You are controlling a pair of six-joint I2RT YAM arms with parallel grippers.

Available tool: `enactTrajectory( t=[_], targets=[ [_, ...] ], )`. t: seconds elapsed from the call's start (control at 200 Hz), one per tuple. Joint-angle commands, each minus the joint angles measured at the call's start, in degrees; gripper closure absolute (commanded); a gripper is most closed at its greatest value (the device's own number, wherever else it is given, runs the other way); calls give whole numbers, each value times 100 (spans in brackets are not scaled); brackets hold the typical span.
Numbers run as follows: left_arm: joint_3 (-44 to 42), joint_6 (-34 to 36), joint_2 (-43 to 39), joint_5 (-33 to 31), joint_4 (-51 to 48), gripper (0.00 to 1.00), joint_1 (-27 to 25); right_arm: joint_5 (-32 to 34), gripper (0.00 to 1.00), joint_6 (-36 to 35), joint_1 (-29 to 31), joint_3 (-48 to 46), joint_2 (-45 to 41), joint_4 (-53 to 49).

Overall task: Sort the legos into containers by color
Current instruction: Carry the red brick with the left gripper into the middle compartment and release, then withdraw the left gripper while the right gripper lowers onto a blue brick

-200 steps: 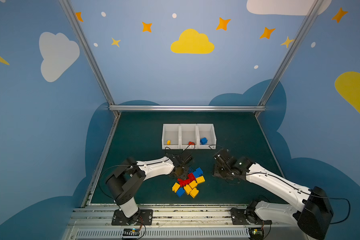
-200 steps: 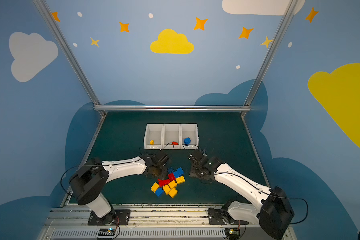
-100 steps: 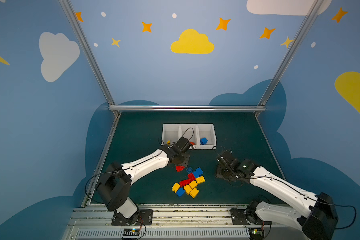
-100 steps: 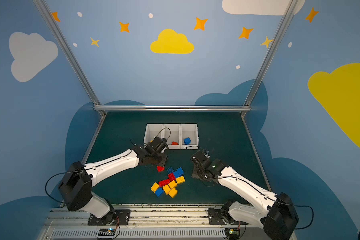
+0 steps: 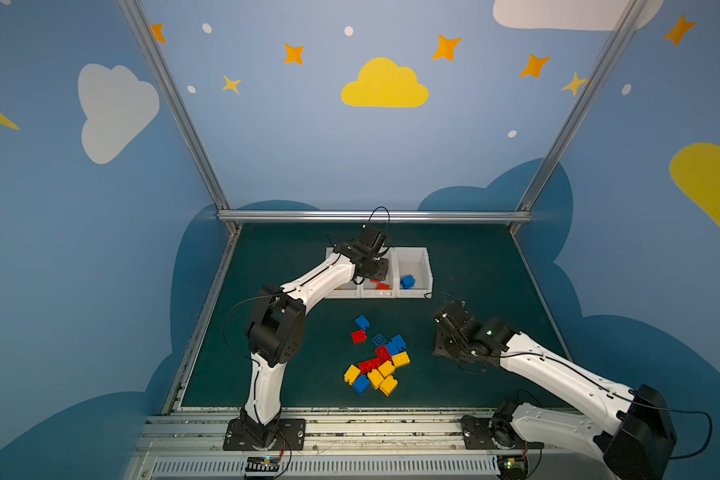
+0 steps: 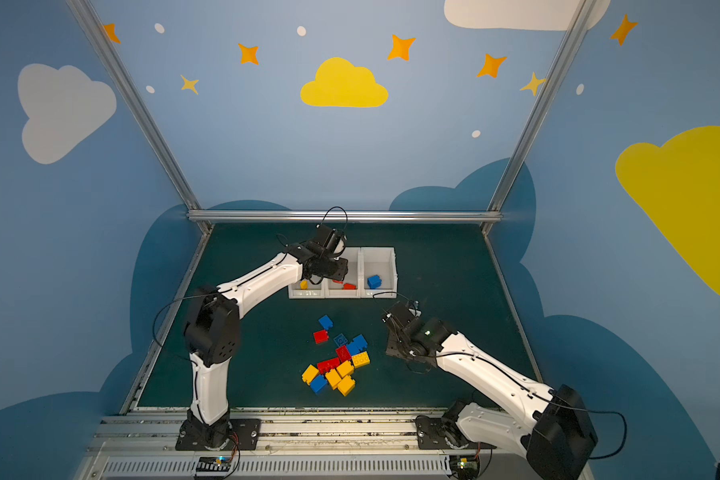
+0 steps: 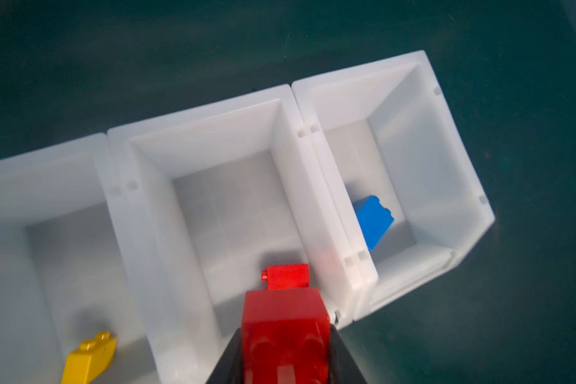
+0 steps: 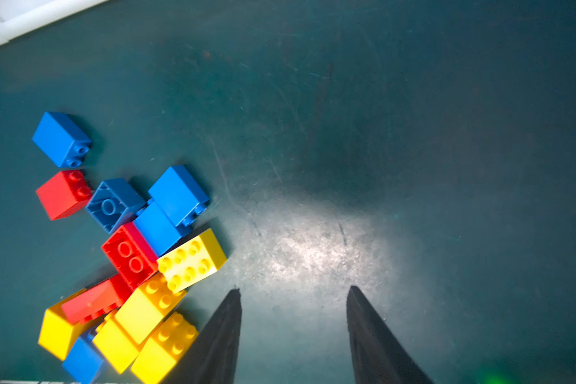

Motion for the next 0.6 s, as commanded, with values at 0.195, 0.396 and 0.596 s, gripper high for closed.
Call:
enactTrajectory(
  t=[0.195,0.396,0.596],
  targets=[
    [1251,300,931,537,-632,60,146,221,48,59,-63,-118,-11,-50],
    [1157,251,821,614,-588,48,180,240,46,70,-86,-92,-77,-95],
    [388,171,62,737,-267,43,186,198,46,64,-81,10,-125,-247]
  ],
)
